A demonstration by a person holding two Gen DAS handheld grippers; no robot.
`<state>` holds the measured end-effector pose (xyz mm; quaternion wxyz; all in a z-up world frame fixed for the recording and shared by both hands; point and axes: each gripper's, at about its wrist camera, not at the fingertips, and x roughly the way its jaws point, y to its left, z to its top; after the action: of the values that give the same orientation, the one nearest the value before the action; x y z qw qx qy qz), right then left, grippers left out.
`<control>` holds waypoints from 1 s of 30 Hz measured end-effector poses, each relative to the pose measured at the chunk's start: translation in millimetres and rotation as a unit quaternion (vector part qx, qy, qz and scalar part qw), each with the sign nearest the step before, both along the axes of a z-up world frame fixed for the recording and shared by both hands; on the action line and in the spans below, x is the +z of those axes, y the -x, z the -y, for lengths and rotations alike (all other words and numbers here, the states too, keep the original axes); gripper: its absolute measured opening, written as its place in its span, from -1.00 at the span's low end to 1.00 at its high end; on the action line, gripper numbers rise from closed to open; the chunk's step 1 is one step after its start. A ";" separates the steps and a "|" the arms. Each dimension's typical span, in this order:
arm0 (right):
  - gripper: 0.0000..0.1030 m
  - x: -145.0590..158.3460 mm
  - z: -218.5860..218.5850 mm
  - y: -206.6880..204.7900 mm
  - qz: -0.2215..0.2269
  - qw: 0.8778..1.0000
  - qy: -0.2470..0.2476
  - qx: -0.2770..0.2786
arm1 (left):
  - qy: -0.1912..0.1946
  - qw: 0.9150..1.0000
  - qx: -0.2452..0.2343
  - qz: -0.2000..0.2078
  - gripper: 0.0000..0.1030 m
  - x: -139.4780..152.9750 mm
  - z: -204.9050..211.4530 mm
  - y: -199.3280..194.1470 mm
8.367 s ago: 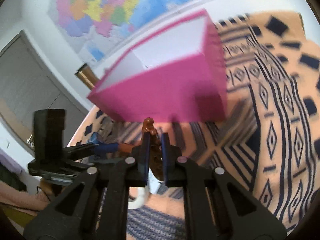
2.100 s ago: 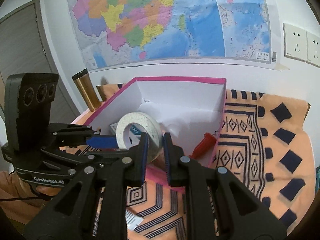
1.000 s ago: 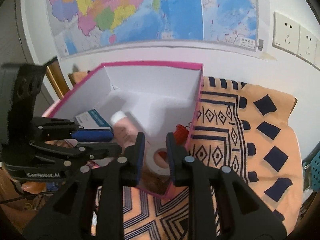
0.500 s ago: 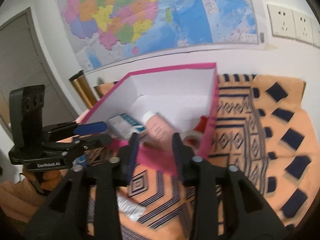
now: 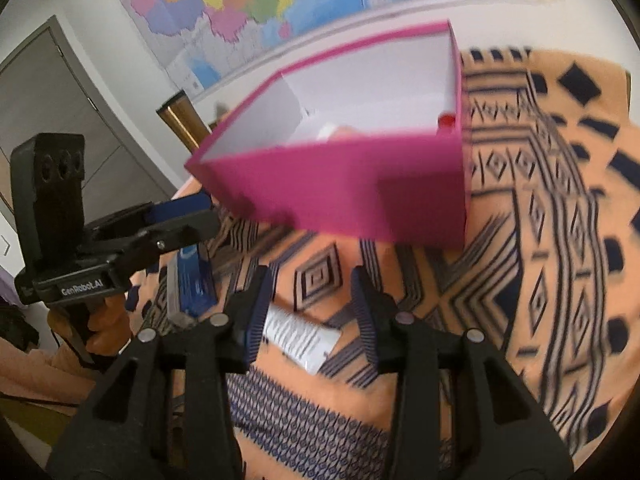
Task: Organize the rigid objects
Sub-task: 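Move the right gripper down to the white ointment tube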
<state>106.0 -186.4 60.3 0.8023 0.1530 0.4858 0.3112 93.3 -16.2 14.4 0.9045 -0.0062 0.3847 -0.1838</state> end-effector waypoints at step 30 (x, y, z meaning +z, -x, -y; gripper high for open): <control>-0.01 -40.5 -15.3 24.3 -0.060 0.998 -0.022 -0.004 | 0.022 0.994 -0.033 -0.105 -0.12 -57.9 -2.5 14.3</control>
<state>81.7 -171.1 19.8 0.7697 0.1911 0.5252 0.3087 79.0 -13.6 -43.4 0.8523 -0.0328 0.4734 -0.2199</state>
